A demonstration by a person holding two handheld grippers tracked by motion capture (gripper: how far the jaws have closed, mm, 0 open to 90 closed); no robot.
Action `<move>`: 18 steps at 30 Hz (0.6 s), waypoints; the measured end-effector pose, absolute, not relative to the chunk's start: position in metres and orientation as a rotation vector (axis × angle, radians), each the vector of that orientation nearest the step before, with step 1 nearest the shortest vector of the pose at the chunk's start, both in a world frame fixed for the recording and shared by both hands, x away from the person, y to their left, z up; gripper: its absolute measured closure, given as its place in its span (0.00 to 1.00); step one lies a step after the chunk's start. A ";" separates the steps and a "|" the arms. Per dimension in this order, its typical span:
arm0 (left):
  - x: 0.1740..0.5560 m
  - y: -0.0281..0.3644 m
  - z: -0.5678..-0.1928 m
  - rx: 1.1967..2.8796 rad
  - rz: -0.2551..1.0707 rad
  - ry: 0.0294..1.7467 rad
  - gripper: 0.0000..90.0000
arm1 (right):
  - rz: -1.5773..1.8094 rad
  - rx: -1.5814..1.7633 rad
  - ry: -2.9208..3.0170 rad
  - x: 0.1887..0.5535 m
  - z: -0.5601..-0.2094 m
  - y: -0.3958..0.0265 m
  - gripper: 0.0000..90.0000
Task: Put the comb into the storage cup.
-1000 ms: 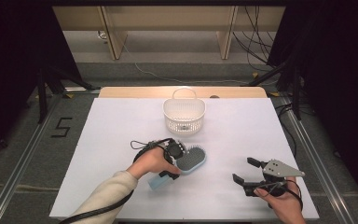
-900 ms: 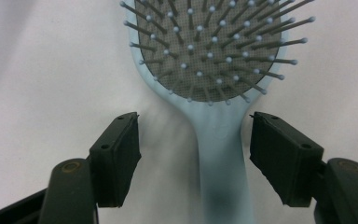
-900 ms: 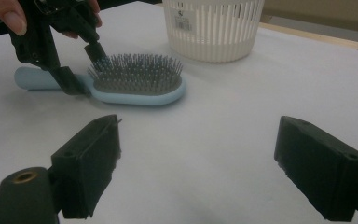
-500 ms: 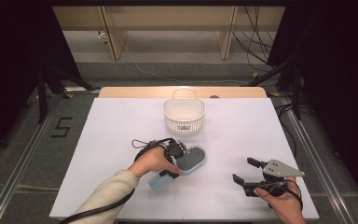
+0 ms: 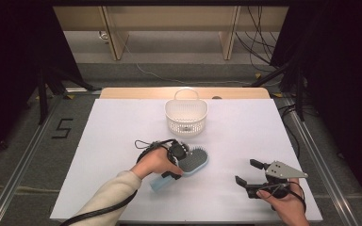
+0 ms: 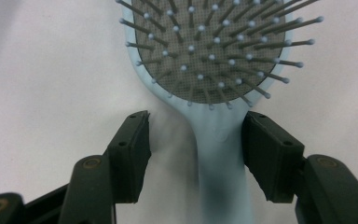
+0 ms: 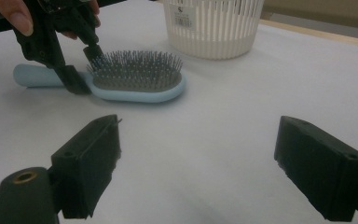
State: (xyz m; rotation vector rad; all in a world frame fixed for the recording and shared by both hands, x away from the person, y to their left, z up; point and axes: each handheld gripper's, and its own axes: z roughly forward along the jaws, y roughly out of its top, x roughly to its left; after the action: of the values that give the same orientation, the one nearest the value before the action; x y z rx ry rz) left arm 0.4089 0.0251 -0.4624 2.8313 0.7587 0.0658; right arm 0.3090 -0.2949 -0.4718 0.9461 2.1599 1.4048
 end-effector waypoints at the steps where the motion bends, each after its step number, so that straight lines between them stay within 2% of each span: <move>1: 0.409 0.025 -0.462 2.831 0.065 0.762 0.49 | 1.404 0.947 2.160 0.309 -0.472 -0.295 0.17; 18: 0.409 0.022 -0.460 2.847 0.046 0.798 0.63 | 1.403 0.951 2.161 0.309 -0.473 -0.295 0.17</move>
State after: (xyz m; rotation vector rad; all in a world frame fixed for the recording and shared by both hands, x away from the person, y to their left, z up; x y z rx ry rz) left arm 0.4095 0.0224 -0.4603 2.8470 0.7982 0.0456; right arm 0.3093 -0.2948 -0.4727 0.9514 2.1606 1.4026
